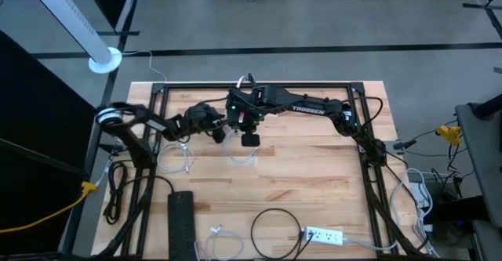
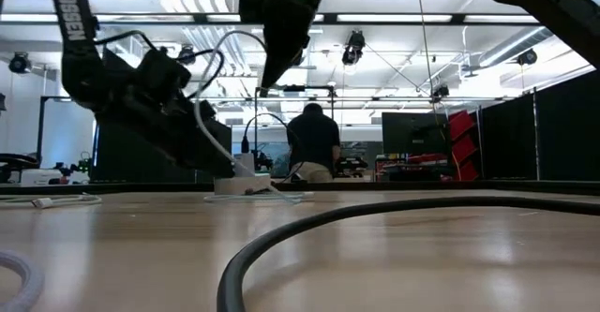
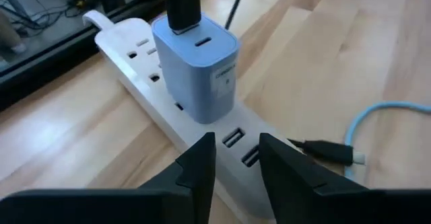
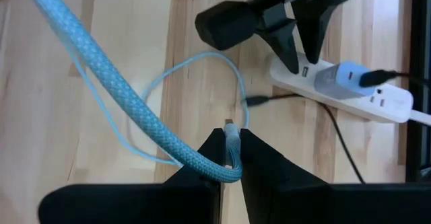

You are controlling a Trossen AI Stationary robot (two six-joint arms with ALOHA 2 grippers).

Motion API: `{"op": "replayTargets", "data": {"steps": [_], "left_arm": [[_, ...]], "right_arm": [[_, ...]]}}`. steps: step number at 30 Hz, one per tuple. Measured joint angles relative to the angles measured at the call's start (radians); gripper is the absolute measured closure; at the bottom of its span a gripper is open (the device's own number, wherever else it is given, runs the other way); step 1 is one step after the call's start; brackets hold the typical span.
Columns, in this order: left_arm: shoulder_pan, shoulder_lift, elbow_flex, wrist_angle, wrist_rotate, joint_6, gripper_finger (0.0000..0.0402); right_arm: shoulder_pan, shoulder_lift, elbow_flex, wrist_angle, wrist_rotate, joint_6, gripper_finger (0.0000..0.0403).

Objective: Plug in charger cables
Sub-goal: Insert the top white charger cable into the top white outlet extension

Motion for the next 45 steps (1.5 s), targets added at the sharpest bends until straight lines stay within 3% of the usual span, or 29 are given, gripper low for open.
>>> {"op": "replayTargets", "data": {"steps": [19,27,32,40,45], "left_arm": [[-0.150,0.003,-0.018,-0.002,0.024,0.026,0.0286],[-0.152,-0.004,-0.022,0.025,0.034,0.069,0.0295],[-0.161,-0.095,-0.030,0.005,0.126,0.080,0.0296],[-0.155,-0.282,-0.049,-0.157,-0.015,0.157,0.0298],[-0.132,-0.272,-0.054,-0.159,-0.039,0.157,0.0299]], "right_arm": [[0.020,-0.002,-0.001,-0.073,0.002,0.009,0.0388],[0.059,-0.001,-0.061,0.059,0.007,-0.016,0.0388],[0.047,0.002,-0.155,0.151,0.010,-0.014,0.0388],[0.001,0.002,-0.254,0.338,0.010,0.007,0.0388],[-0.040,0.007,-0.286,0.382,0.035,0.061,0.0388]]}}
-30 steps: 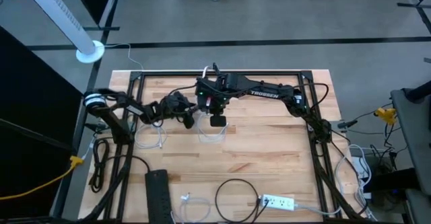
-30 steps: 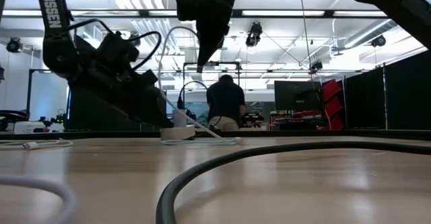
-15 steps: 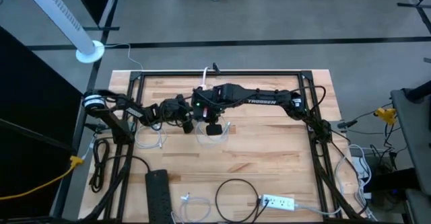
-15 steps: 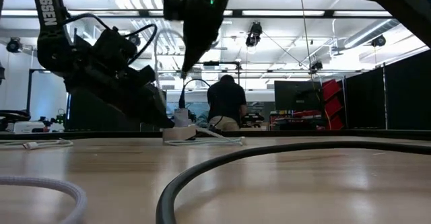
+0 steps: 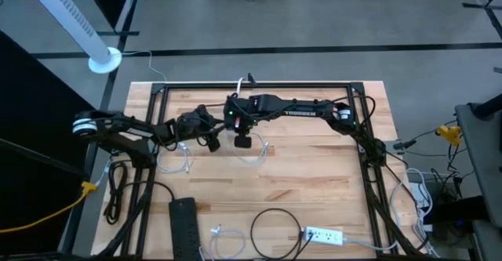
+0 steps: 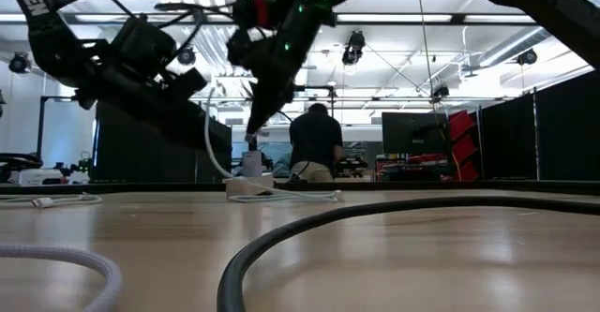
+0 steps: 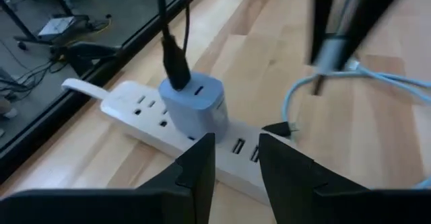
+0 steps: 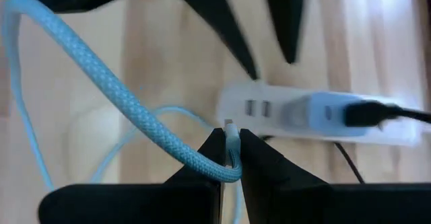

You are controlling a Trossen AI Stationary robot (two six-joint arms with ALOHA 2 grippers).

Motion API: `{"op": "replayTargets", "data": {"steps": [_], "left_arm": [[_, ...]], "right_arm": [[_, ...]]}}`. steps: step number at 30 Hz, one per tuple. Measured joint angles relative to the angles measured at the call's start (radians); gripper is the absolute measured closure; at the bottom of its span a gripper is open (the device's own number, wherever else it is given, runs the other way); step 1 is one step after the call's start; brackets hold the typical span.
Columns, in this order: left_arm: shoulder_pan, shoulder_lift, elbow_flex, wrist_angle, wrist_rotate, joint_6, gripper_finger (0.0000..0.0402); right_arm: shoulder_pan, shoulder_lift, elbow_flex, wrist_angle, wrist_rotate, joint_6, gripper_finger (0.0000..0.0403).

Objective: Plug in charger cables
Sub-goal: Insert the top white charger cable into the top white outlet extension

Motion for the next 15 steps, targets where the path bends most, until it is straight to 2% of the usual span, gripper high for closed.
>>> {"op": "replayTargets", "data": {"steps": [3,8,15], "left_arm": [[0.035,0.056,-0.001,0.028,-0.016,-0.007,0.0299],[0.078,0.150,0.004,0.219,-0.022,-0.027,0.0301],[0.089,0.264,0.077,0.193,0.029,-0.035,0.0314]], "right_arm": [[-0.014,0.000,-0.003,0.021,0.002,-0.002,0.0388],[-0.017,0.000,-0.013,0.024,0.001,-0.020,0.0388],[-0.022,-0.001,-0.046,0.041,0.001,-0.028,0.0388]]}}
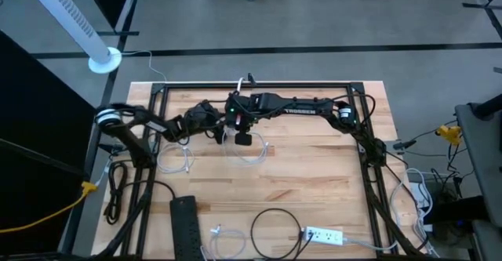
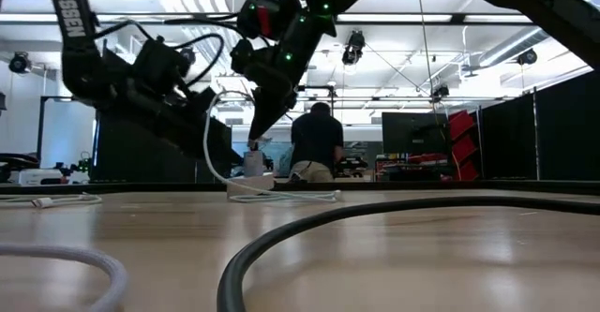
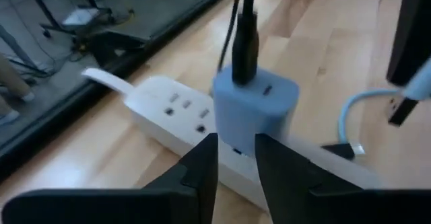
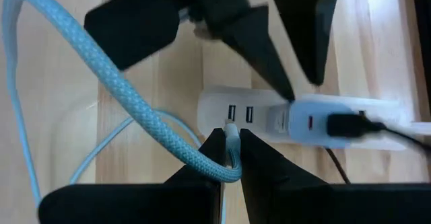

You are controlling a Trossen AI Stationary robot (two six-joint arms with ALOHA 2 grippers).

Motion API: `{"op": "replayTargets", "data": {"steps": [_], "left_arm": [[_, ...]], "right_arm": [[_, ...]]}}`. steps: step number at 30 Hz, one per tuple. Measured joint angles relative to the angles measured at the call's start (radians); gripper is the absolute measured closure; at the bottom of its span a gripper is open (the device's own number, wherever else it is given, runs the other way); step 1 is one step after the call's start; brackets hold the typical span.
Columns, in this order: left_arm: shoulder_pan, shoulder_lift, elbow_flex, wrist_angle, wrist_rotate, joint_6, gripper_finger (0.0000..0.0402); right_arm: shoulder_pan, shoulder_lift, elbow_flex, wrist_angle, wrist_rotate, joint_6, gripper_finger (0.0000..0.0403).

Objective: Plug in charger cables
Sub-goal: Insert the top white charger cable into the top white outlet extension

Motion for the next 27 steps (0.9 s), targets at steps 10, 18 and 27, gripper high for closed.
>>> {"op": "replayTargets", "data": {"steps": [10,18,27], "left_arm": [[-0.016,0.065,0.066,-0.055,0.032,0.001,0.0327],[-0.018,0.068,0.082,-0.079,0.082,0.027,0.0330],[-0.020,0.068,0.110,-0.131,0.096,0.034,0.0332]], "right_arm": [[-0.006,0.000,-0.045,-0.001,0.019,-0.011,0.0388],[-0.008,0.000,-0.092,0.044,0.019,-0.043,0.0388],[-0.013,0.000,-0.142,0.139,0.019,-0.039,0.0388]]}}
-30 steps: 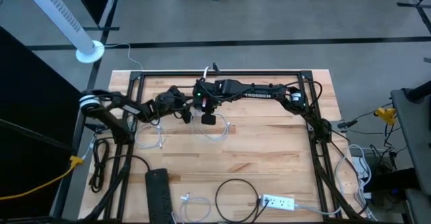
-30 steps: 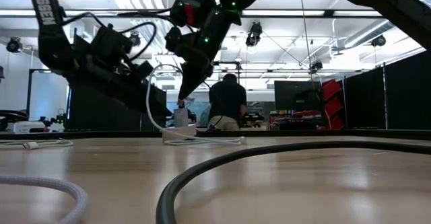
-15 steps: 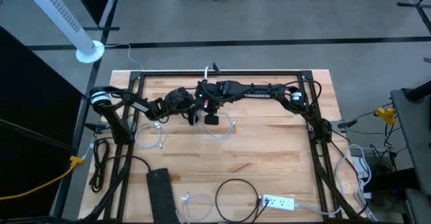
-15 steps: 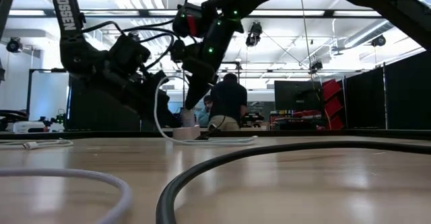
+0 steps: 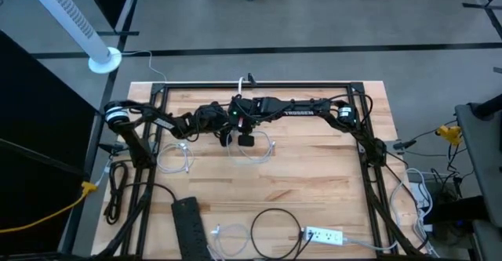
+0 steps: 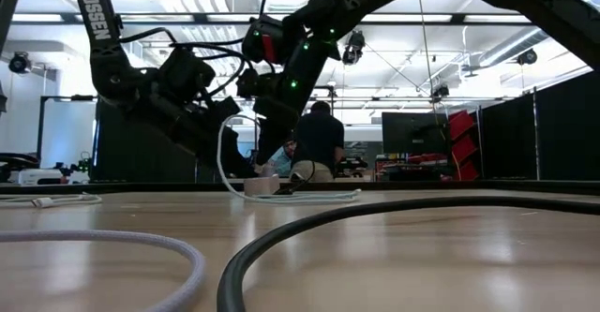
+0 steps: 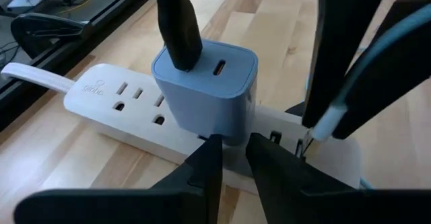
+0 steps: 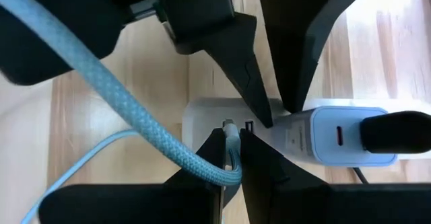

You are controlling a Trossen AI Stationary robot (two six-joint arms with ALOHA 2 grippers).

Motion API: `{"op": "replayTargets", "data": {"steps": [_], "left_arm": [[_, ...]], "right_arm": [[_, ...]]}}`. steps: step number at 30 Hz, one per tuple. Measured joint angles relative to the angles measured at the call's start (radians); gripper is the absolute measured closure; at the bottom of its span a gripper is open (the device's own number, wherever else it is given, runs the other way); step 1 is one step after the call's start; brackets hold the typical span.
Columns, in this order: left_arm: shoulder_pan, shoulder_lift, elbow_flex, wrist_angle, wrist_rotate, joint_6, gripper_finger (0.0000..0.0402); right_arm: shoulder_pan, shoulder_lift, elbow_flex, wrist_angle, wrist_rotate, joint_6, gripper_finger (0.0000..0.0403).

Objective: Plug in charger cables
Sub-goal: Insert the top white charger cable into the top white outlet extension

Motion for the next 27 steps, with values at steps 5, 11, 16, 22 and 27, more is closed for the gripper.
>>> {"op": "replayTargets", "data": {"steps": [5,11,16,22,27], "left_arm": [[0.000,0.000,0.005,-0.004,0.014,0.000,0.0333],[-0.001,0.001,0.014,-0.012,0.020,0.000,0.0334],[-0.002,-0.007,0.014,-0.017,0.031,0.001,0.0329],[-0.004,-0.072,0.013,-0.064,0.044,0.035,0.0333],[0.002,-0.132,0.013,-0.127,0.006,0.085,0.0335]], "right_arm": [[-0.004,0.000,-0.018,0.025,0.001,-0.006,0.0388],[-0.007,-0.001,-0.027,0.012,0.000,-0.013,0.0388],[-0.006,-0.004,-0.027,-0.036,-0.003,-0.004,0.0388],[-0.003,-0.004,-0.030,-0.080,0.000,0.004,0.0388],[0.003,-0.004,-0.033,-0.110,0.007,0.010,0.0388]]}}
